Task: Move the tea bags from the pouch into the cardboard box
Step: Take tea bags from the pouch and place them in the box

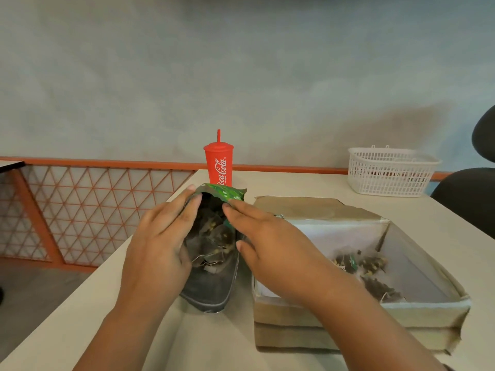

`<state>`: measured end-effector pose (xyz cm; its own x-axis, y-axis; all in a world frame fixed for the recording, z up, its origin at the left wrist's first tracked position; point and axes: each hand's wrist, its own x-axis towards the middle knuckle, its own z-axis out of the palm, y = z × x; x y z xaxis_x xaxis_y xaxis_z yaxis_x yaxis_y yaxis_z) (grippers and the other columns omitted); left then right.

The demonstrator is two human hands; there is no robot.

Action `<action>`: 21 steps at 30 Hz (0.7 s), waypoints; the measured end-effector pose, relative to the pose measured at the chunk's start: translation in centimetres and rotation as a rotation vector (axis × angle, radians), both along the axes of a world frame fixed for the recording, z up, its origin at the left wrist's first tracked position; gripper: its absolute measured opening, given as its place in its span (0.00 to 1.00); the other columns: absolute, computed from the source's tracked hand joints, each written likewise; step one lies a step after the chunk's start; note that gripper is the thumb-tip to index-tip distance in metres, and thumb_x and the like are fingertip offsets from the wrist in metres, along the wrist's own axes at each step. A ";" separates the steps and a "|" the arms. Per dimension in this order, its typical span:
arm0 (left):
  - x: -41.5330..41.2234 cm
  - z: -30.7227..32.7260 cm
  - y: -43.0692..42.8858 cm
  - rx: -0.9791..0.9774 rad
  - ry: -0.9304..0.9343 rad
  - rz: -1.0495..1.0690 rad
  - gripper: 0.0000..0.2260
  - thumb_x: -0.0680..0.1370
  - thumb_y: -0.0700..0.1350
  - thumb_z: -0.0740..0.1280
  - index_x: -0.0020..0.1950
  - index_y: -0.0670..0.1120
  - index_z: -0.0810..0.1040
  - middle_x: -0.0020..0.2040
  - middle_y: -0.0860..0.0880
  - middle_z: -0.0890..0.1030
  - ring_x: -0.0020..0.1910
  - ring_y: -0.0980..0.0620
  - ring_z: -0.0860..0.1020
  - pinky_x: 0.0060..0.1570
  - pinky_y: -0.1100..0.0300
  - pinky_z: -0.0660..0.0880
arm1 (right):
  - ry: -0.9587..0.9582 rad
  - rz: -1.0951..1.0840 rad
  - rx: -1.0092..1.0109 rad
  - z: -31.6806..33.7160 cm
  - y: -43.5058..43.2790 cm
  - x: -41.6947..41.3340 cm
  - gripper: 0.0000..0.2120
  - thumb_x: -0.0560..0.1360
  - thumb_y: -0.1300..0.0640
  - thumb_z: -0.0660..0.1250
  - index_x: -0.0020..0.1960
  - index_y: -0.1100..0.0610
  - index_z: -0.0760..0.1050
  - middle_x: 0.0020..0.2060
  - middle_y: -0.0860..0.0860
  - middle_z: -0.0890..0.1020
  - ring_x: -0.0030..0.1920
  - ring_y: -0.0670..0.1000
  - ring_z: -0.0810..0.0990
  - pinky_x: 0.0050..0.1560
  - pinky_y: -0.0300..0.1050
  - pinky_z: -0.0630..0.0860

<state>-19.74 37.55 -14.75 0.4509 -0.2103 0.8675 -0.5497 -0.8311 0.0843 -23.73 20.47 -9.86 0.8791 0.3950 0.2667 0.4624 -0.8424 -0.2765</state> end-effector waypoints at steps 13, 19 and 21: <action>-1.7 -0.3 -3.1 0.008 0.181 -0.042 0.13 0.71 0.37 0.65 0.54 0.41 0.81 0.54 0.43 0.79 0.48 0.48 0.79 0.47 0.62 0.74 | -0.040 -0.005 0.145 -0.2 0.1 0.6 0.25 0.80 0.59 0.54 0.75 0.47 0.55 0.74 0.41 0.55 0.72 0.46 0.59 0.71 0.41 0.59; -0.3 -1.2 -2.8 -0.032 0.611 0.263 0.18 0.77 0.43 0.60 0.67 0.49 0.71 0.70 0.46 0.66 0.62 0.46 0.72 0.60 0.57 0.69 | -0.035 0.017 0.092 -0.1 0.6 0.0 0.25 0.80 0.58 0.53 0.75 0.46 0.53 0.74 0.40 0.55 0.72 0.47 0.59 0.70 0.39 0.58; 0.0 -1.2 -2.5 -0.019 0.614 0.267 0.14 0.78 0.41 0.60 0.63 0.46 0.75 0.63 0.46 0.74 0.55 0.47 0.76 0.53 0.59 0.70 | -0.031 0.019 0.082 -0.1 0.7 -0.1 0.24 0.81 0.58 0.53 0.75 0.46 0.53 0.74 0.40 0.55 0.73 0.47 0.58 0.70 0.39 0.57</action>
<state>-19.72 35.04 -15.98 0.8982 -0.0101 0.4394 -0.1731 -0.9271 0.3325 -23.87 21.20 -9.99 0.8624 0.3875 0.3258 0.4878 -0.8083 -0.3297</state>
